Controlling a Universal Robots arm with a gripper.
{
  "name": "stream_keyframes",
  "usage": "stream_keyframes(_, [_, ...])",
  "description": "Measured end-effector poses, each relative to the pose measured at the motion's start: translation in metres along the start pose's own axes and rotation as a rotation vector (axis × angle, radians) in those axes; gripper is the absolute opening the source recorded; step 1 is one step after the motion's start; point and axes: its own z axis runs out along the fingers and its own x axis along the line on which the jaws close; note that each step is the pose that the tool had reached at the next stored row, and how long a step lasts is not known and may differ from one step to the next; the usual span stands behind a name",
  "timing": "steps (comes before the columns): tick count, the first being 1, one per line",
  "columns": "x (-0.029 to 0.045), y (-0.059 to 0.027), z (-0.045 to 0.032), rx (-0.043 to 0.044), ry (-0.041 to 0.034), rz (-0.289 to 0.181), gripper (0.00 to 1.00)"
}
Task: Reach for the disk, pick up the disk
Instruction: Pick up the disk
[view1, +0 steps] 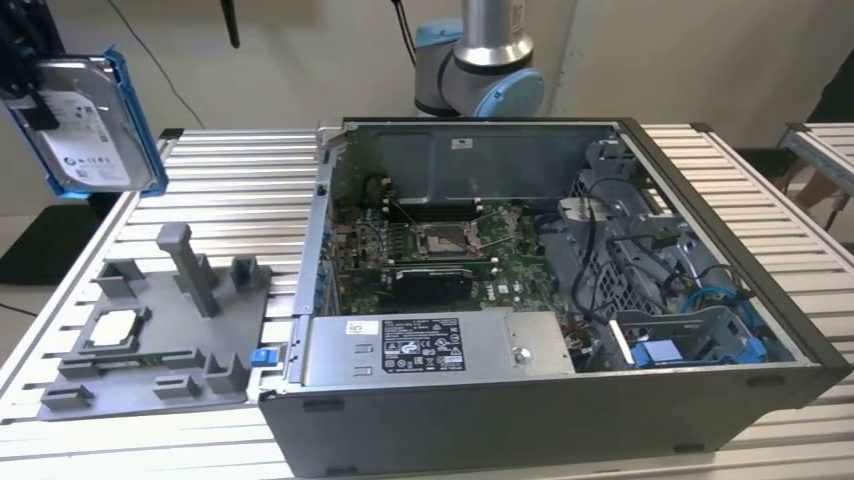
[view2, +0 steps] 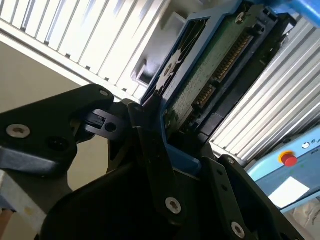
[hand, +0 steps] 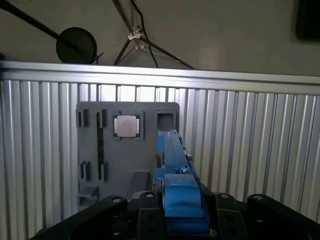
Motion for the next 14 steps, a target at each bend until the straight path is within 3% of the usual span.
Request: stream_keyframes(14, [0.0001, -0.0017, -0.0352, 0.0154, 0.0005, 0.000, 0.00])
